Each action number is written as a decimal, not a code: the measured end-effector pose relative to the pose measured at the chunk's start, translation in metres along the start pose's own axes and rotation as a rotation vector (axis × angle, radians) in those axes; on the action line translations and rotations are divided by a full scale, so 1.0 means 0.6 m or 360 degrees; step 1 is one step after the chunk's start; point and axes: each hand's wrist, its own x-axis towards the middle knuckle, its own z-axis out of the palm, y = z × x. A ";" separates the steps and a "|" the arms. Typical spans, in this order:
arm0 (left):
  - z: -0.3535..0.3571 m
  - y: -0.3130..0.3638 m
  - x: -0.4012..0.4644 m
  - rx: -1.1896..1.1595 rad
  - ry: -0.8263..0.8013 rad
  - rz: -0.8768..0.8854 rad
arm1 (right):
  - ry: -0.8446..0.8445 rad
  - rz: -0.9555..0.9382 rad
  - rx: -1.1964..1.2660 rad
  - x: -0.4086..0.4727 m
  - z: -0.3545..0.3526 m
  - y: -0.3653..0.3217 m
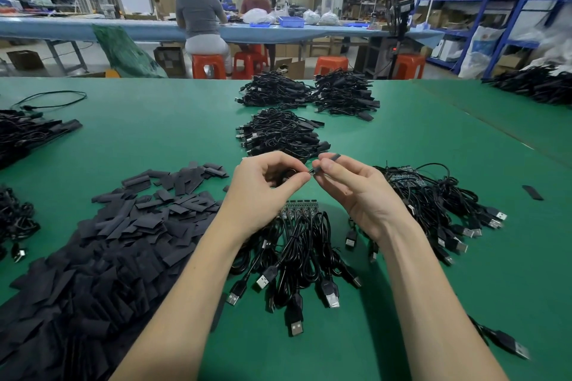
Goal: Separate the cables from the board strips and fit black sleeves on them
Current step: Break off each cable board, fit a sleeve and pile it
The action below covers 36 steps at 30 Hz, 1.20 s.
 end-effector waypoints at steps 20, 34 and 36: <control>-0.005 -0.008 0.002 0.0012 -0.0064 -0.0060 | 0.0005 0.0088 0.0100 0.001 -0.001 0.023; -0.007 -0.008 -0.004 0.0073 -0.0135 -0.0058 | -0.0048 0.0059 -0.0060 -0.007 -0.019 0.015; -0.007 -0.007 -0.003 0.0058 -0.0133 -0.0068 | -0.0034 0.0023 -0.0064 -0.007 -0.018 0.016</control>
